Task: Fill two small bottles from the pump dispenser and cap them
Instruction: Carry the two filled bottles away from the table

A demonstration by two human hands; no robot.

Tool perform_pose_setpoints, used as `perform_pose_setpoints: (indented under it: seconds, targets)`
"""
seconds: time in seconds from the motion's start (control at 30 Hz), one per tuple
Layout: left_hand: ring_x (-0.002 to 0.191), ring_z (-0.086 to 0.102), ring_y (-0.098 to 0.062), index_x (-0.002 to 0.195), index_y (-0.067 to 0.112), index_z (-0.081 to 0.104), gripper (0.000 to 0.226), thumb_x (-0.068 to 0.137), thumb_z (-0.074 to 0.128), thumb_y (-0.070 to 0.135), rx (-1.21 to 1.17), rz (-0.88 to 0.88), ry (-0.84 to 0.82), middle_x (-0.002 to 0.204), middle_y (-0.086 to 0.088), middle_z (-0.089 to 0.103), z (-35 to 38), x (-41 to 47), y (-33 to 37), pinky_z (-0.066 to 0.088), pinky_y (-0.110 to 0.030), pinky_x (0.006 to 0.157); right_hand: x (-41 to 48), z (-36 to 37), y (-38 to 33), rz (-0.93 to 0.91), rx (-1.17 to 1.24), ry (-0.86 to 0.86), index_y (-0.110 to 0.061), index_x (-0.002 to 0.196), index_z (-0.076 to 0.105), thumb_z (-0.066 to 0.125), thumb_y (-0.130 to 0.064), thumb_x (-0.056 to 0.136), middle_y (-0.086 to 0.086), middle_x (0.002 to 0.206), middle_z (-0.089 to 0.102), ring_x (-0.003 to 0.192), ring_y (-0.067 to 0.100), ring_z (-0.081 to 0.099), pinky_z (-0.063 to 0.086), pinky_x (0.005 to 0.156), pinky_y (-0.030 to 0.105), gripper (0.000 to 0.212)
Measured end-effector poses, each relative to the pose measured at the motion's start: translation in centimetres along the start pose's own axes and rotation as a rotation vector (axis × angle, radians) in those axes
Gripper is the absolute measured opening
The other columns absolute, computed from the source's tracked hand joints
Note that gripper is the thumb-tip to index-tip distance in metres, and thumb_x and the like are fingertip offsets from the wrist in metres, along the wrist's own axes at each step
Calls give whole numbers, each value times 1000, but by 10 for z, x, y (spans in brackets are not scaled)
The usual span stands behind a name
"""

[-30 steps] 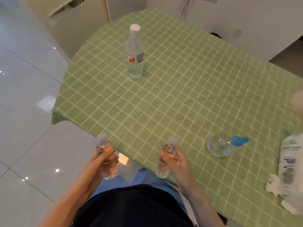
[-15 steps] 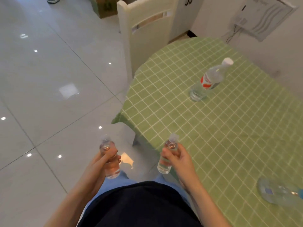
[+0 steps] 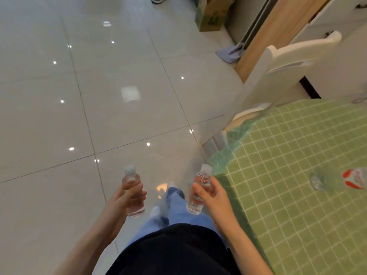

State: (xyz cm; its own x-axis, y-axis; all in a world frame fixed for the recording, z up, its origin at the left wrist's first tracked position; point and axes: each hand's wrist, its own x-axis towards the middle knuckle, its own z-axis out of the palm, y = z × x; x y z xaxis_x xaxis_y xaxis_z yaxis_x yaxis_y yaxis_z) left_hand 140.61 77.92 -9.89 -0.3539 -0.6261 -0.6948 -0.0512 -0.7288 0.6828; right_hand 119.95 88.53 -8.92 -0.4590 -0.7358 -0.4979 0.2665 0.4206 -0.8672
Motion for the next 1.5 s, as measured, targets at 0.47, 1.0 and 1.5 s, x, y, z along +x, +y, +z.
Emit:
perform_pose_setpoints:
  seconds: [0.47, 1.0, 1.5]
  targets:
    - [89, 61, -27, 105, 14, 58, 33, 76, 62, 27, -146, 28, 133, 88, -10, 63, -29, 133, 123, 46, -40, 82, 204, 82, -93, -2, -102, -130, -15, 97, 64, 71, -17, 83, 2, 83, 71, 81, 19, 68, 57, 79, 33, 16]
    - [79, 67, -19, 101, 19, 61, 37, 68, 63, 35, 18, 20, -50, 83, -5, 69, -26, 332, 334, 51, -32, 73, 379, 139, -204, 6, -54, 70, -20, 96, 65, 70, -20, 82, 2, 87, 71, 84, 17, 68, 56, 76, 28, 16]
    - [89, 66, -19, 110, 18, 61, 47, 66, 68, 36, 354, -109, -294, 93, -5, 67, 49, 511, 488, 48, -33, 80, 522, 139, -287, -6, 231, 358, -18, 93, 63, 71, -27, 79, -3, 77, 69, 72, 8, 66, 51, 65, 18, 19]
